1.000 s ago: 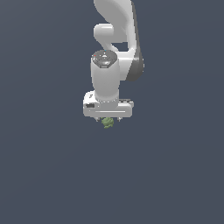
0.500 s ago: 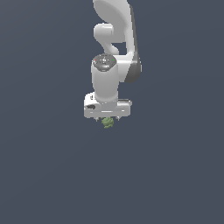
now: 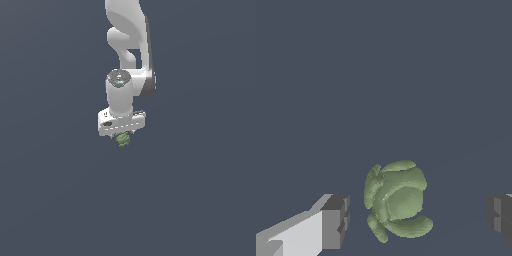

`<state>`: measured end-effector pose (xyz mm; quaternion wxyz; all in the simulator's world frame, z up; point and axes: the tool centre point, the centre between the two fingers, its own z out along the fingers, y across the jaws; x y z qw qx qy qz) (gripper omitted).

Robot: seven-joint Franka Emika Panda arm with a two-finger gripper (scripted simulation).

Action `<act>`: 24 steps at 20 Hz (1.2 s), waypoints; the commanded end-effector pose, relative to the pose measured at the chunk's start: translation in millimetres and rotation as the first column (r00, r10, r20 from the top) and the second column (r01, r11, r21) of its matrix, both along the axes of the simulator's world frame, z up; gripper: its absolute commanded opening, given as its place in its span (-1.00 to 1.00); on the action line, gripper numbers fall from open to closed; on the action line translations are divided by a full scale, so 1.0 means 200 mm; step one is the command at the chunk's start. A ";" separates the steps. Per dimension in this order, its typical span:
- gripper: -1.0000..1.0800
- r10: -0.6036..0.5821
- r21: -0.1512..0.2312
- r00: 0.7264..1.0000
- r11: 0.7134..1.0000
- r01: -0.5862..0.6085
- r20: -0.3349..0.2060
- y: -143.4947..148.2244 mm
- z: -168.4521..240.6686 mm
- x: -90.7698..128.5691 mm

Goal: Pick up the object and move it to a goal position.

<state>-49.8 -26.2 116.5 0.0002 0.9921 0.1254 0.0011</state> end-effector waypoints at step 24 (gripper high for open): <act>0.92 0.151 0.000 0.988 0.988 -0.151 -0.002 -0.01 -0.29 -0.16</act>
